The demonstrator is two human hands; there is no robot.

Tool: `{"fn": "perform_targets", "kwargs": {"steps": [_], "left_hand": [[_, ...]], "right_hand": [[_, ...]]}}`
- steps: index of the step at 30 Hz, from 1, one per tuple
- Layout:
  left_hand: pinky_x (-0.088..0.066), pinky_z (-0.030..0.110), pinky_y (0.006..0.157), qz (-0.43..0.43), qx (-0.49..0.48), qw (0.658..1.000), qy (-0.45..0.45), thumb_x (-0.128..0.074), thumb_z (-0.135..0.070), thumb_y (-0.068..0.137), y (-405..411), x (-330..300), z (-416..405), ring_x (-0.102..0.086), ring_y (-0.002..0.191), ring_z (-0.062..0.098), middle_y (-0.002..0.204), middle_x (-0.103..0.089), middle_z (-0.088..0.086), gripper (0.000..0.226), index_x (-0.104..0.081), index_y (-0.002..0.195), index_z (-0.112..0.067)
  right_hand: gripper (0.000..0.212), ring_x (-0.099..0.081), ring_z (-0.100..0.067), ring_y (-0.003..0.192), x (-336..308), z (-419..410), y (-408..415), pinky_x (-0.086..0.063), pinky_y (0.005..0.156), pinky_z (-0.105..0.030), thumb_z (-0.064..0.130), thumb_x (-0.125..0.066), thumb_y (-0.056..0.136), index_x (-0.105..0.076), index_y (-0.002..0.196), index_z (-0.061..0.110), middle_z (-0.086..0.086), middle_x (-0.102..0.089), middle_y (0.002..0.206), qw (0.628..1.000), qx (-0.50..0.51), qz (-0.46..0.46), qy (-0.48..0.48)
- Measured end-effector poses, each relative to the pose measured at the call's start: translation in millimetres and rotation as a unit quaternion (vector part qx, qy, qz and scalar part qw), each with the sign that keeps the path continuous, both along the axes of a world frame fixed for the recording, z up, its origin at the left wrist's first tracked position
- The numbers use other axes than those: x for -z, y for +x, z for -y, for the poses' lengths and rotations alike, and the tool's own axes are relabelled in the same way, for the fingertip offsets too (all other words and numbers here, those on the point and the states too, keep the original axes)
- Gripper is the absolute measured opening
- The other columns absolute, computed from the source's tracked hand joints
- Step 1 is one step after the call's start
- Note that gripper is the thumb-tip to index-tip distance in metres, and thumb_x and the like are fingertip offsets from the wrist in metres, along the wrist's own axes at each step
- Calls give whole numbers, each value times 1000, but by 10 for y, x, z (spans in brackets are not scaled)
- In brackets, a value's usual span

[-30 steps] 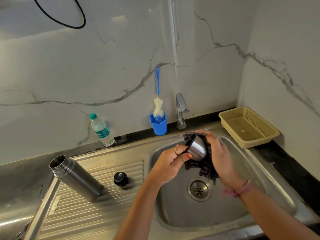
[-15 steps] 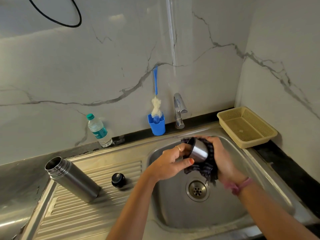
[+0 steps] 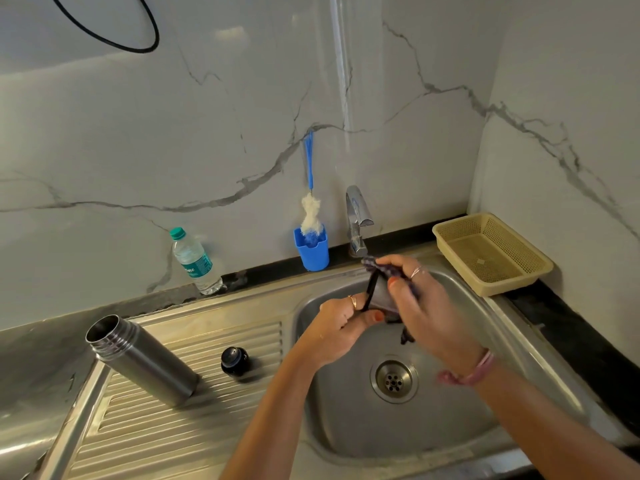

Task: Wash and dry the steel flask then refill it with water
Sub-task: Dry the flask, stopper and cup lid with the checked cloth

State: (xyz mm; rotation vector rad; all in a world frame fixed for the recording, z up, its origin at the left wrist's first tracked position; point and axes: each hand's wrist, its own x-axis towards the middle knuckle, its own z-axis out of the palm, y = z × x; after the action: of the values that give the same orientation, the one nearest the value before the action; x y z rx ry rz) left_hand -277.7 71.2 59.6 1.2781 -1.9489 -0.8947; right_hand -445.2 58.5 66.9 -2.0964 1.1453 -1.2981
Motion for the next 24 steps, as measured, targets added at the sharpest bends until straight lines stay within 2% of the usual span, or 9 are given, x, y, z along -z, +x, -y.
{"fn": "perform_targets", "kwargs": {"steps": [3,6,8,11,13,16,19,21,24], "left_hand": [[-45,10,71,-2,-8,1000,-7,-59,-15,98,15,16,7,-61,75,-4,77,-66,-24,16,-67,93,-28],[-44,14,65,30,11,998,-51,-62,-17,96,19,104,1,-59,67,5,77,-64,-15,10,-71,98,-14],[-47,18,71,38,20,996,-75,-63,-19,95,52,159,1,-62,71,5,81,-65,-17,11,-71,98,-13],[-47,14,77,13,12,995,-102,-65,-14,93,63,172,4,-62,81,-3,89,-63,-21,7,-70,93,-19],[-45,11,78,10,13,993,-115,-66,-12,92,45,175,20,-60,85,-4,95,-62,-13,9,-73,97,-10],[-50,22,89,24,47,991,-124,-67,-13,91,67,172,10,-65,96,3,106,-68,-8,16,-75,103,-8],[-51,25,94,-3,91,992,-89,-66,-12,92,124,141,-35,-66,106,9,115,-68,-1,20,-73,106,0],[-49,27,101,-11,91,995,-34,-65,-12,93,126,142,-53,-63,114,8,122,-67,-1,24,-70,116,-3],[-42,44,110,17,56,996,61,-68,-28,91,106,159,-54,-57,122,8,126,-65,-10,42,-52,128,-40]], "right_hand": [[44,-48,-7,110,165,-62,11,-39,91,-16,33,-41,90,-52,129,18,1,-50,129,992,26,-102,-74],[22,-61,-9,89,87,6,35,-49,72,-13,21,-40,98,-59,109,22,3,-63,102,991,-23,66,113],[24,-63,-14,86,52,37,47,-50,71,-17,20,-38,100,-62,102,25,4,-66,92,975,-30,116,189],[35,-55,-9,104,119,-176,93,-46,87,-24,36,-38,93,-49,125,28,5,-54,119,998,52,-20,34],[41,-51,-9,107,191,-224,100,-44,91,-26,37,-38,90,-45,128,27,4,-49,123,997,56,-45,-15],[25,-62,-10,94,15,-90,63,-54,85,-36,31,-39,95,-61,106,27,1,-65,104,974,0,119,194],[37,-65,-26,95,-154,127,-147,-51,86,-39,30,-41,95,-72,106,13,-14,-70,107,862,-98,164,469],[41,-65,-30,98,-163,145,-182,-50,86,-39,36,-41,95,-72,107,12,-15,-70,107,857,-106,138,485],[36,-65,-19,92,-95,74,-43,-53,78,-29,35,-37,98,-69,101,20,-6,-69,98,908,-35,85,410]]}}
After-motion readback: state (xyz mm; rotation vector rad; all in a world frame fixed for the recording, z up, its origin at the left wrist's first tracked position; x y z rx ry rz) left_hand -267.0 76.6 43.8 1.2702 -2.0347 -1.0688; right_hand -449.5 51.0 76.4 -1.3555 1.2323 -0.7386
